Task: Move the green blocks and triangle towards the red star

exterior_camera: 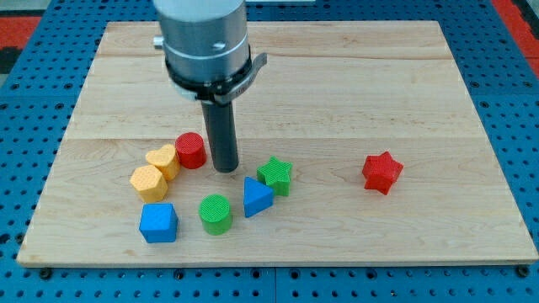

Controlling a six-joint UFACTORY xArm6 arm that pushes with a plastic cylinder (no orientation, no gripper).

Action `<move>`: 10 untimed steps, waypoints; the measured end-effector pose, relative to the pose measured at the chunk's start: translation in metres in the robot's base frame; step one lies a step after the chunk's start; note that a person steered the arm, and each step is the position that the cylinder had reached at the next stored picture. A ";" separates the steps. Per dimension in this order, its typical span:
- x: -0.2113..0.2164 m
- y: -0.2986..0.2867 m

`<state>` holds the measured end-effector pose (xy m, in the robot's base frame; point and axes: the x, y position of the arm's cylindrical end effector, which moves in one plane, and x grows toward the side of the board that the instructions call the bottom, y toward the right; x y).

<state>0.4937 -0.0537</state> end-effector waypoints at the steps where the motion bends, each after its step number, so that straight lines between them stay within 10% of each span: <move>1: -0.007 0.074; 4: 0.052 0.030; 6: 0.043 0.147; 8: 0.125 0.096; 10: 0.059 0.032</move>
<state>0.5526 -0.0214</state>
